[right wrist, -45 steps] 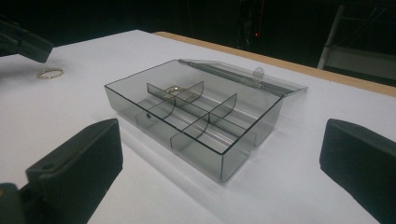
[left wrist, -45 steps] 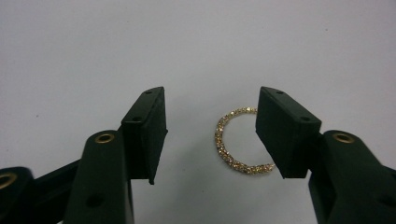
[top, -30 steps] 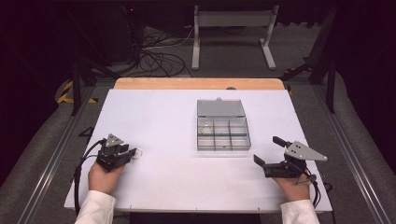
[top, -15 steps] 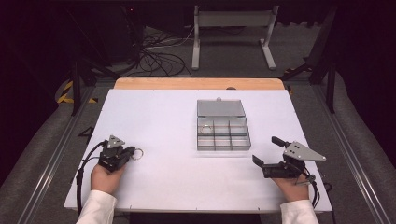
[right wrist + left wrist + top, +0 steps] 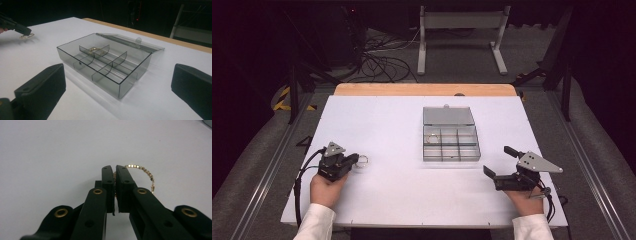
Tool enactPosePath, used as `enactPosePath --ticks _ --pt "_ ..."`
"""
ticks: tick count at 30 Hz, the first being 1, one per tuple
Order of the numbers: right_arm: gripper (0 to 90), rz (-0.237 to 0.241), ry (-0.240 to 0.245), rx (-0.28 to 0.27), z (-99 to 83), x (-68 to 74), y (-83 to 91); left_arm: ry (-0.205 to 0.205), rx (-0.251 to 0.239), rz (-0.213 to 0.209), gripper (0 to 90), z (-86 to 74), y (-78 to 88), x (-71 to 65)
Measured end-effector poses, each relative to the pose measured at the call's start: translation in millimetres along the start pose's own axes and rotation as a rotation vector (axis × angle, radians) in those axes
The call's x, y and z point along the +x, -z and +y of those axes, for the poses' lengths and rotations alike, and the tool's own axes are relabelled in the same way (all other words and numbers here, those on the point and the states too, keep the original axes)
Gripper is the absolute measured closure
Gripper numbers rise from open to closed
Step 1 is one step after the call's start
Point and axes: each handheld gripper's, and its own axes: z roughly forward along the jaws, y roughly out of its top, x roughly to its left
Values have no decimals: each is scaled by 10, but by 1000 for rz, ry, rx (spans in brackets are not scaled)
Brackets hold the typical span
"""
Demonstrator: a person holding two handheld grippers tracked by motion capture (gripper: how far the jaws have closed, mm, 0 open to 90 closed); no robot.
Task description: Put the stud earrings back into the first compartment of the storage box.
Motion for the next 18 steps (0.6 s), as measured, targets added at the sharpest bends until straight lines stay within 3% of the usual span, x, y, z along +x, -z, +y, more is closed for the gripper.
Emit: enactPosePath --ticks 18 --pt "0 -1 -9 -1 -2 -5 1 -47 -46 -97 865 346 -137 -361"
